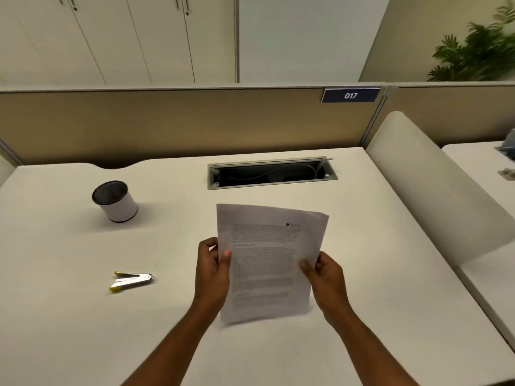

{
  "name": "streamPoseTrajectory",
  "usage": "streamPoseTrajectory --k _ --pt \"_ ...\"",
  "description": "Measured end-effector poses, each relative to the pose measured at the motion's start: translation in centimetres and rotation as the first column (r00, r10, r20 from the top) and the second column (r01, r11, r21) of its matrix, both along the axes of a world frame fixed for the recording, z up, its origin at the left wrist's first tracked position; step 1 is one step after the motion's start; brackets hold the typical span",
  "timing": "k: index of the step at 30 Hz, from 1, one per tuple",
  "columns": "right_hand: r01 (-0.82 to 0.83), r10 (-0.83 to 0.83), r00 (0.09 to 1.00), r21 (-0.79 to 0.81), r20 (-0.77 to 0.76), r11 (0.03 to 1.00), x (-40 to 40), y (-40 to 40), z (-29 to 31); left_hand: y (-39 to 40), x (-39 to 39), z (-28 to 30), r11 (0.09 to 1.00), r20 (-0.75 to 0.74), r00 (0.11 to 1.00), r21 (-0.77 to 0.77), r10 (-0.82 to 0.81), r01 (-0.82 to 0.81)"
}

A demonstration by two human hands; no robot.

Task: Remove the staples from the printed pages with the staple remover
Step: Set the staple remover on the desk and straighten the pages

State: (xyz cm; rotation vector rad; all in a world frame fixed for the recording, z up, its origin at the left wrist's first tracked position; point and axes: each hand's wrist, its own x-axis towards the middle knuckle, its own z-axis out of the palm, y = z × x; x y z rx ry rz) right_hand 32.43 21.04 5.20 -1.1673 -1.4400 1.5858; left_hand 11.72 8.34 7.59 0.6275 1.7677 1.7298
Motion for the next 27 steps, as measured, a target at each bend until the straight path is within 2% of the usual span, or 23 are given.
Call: streamPoseTrajectory --k 2,5,9,14,19,27 --pt "0.069 -0.067 0.998 0.098 -0.018 0.993 0.4 0.7 1.0 0.9 1.0 1.2 0.998 -0.104 0.995 0.063 0.0 0.007" --pt "0.126 -0.124 0.992 0.174 -0.022 0.977 1.2 1.3 1.3 2.6 2.8 1.7 0.997 -0.237 0.971 0.07 -0.011 0.029" --pt "0.096 -0.105 0.993 0.149 0.055 0.984 1.9 1.9 -0.1 3.6 4.4 -0.9 0.994 -0.289 0.952 -0.071 -0.103 0.086" --pt "0.082 -0.115 0.973 0.166 0.199 0.983 3.3 5.1 -1.1 6.3 5.2 -2.7 0.966 -0.301 0.948 -0.256 -0.107 0.028" --pt "0.19 -0.209 0.945 0.099 0.251 0.977 5.2 10.9 -1.0 12.6 5.8 -2.6 0.901 -0.187 0.976 -0.433 -0.114 0.022" --pt "0.297 -0.295 0.88 0.056 0.372 0.953 8.6 23.3 -2.2 24.1 7.8 -3.2 0.847 0.073 0.992 -0.517 -0.099 0.123"
